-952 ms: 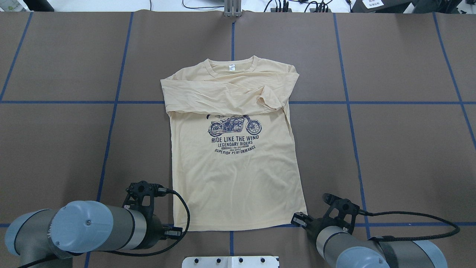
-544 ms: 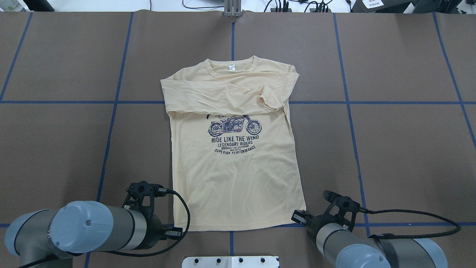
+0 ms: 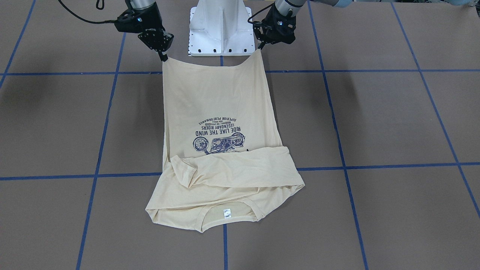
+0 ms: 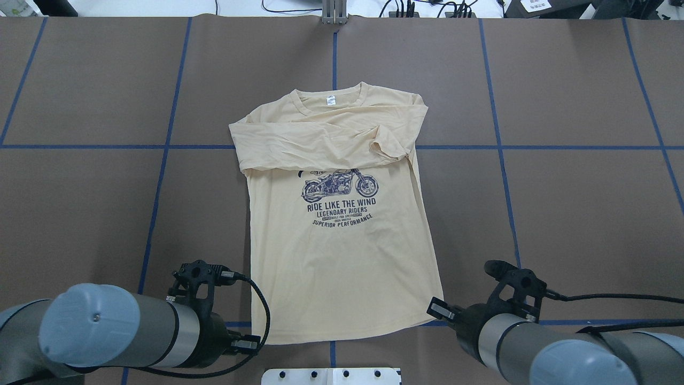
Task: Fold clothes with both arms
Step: 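Lift the hem with both grippers and fold it over toward the collar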
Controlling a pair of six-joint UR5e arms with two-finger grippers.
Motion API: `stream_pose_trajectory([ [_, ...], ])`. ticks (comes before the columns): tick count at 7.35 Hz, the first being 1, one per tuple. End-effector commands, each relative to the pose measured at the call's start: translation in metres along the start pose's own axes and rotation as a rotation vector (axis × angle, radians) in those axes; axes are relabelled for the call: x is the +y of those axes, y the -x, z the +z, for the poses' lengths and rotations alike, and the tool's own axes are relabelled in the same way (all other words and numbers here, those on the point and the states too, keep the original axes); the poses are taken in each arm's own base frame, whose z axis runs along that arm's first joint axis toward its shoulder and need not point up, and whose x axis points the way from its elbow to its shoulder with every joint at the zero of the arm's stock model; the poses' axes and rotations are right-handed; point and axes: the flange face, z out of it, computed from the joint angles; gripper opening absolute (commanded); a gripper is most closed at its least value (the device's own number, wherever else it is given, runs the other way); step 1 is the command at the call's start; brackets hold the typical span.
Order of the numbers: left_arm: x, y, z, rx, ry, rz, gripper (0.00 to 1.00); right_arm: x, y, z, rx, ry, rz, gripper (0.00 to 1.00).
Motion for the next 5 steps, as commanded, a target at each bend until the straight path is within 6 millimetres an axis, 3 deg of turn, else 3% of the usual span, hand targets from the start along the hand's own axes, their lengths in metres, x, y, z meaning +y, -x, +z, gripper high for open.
stream_pose_trajectory([
  [1, 0.033, -0.031, -0.101, 0.073, 0.155, 0.021, 0.0, -0.011, 0.007, -0.119, 0.017, 0.195, 0.021, 0.0],
  [2, 0.029, -0.036, -0.125, 0.068, 0.185, 0.002, 0.0, -0.04, 0.009, -0.156, 0.033, 0.242, 0.077, 0.0],
  [3, 0.01, -0.038, -0.122, 0.06, 0.147, 0.013, 0.0, -0.057, 0.016, -0.147, 0.052, 0.226, 0.105, 0.0],
  [5, -0.081, -0.025, -0.11, -0.014, -0.016, -0.019, 0.0, -0.108, 0.079, -0.076, 0.057, 0.085, 0.134, 0.0],
])
